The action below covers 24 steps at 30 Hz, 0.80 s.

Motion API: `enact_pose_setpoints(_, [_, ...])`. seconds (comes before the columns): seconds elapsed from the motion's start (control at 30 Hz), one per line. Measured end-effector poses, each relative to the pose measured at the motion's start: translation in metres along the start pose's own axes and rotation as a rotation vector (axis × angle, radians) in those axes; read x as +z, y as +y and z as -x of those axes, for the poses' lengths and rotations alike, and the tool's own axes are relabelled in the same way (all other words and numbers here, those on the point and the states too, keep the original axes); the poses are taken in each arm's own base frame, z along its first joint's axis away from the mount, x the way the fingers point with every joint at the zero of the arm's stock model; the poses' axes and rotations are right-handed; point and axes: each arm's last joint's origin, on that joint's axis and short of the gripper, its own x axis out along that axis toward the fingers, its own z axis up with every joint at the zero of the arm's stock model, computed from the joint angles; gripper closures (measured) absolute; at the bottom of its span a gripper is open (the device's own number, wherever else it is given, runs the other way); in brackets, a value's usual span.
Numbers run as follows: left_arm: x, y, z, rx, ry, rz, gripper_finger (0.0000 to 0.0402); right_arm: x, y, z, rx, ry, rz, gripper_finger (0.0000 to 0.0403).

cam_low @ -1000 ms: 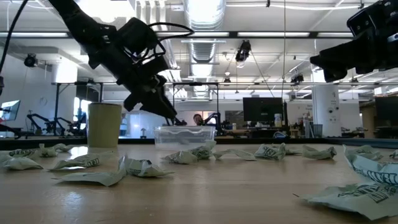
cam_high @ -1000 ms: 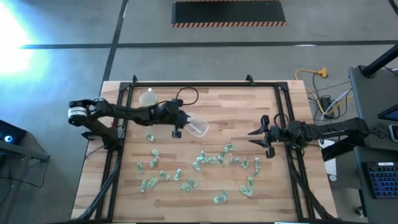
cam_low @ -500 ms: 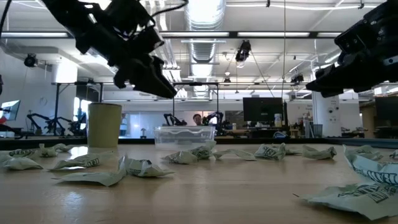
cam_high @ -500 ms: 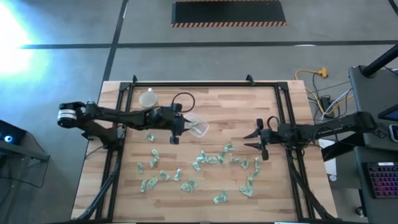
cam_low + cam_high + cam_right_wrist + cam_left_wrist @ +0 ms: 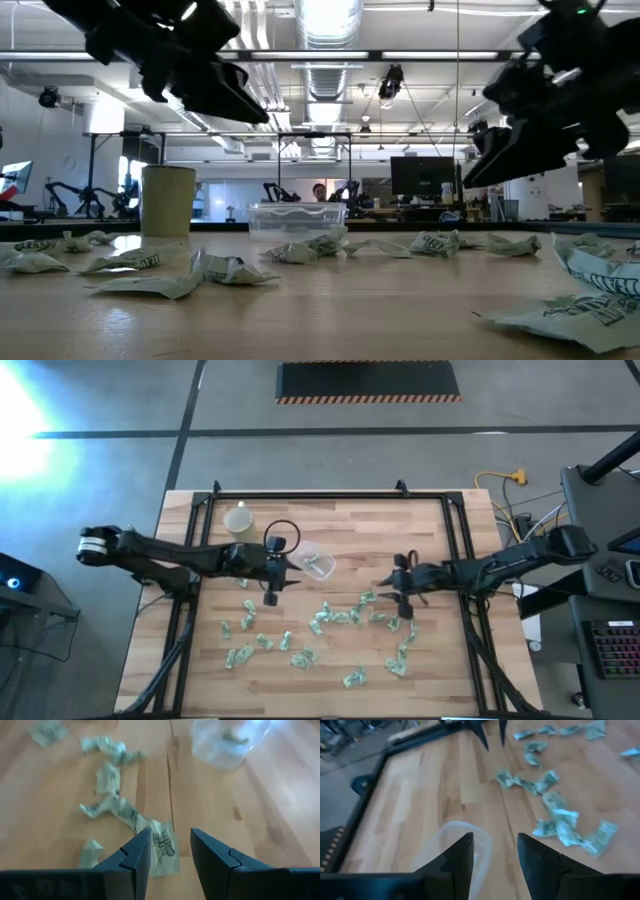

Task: Pick and place Stevia / Truvia into bins
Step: Put the stevia packet into the transparent container

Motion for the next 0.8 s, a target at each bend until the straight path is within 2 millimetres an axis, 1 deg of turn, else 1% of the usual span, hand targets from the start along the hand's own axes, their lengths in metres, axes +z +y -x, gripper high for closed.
enact_pose_setpoints(0.07, [0.001,-0.004,0.002,-0.016,0.001,0.008,0.0265,0.006,0.001,-0.009,-0.016,0.078,-0.002,0.0275])
enact_pose_setpoints(0.2, [0.001,-0.012,0.003,-0.046,0.010,0.019,0.0265,0.009,0.002,-0.024,-0.062,0.236,-0.032,0.0275])
enact_pose_setpoints(0.33, [0.003,-0.018,0.004,-0.065,0.002,0.015,0.0265,0.010,0.004,-0.039,-0.077,0.294,-0.021,0.0275])
enact_pose_setpoints(0.43, [0.004,-0.021,0.004,-0.068,-0.001,0.016,0.0265,0.009,0.004,-0.047,-0.080,0.325,-0.014,0.0275])
enact_pose_setpoints(0.53, [0.005,-0.024,0.005,-0.062,0.000,0.026,0.0265,0.007,0.005,-0.051,-0.082,0.343,-0.015,0.0275])
enact_pose_setpoints(0.7, [0.006,-0.028,0.005,-0.058,0.000,0.040,0.0265,0.006,0.005,-0.053,-0.082,0.351,-0.034,0.0276])
enact_pose_setpoints(0.8, [0.007,-0.030,0.006,-0.050,0.000,0.038,0.0265,0.006,0.005,-0.052,-0.081,0.352,-0.039,0.0289])
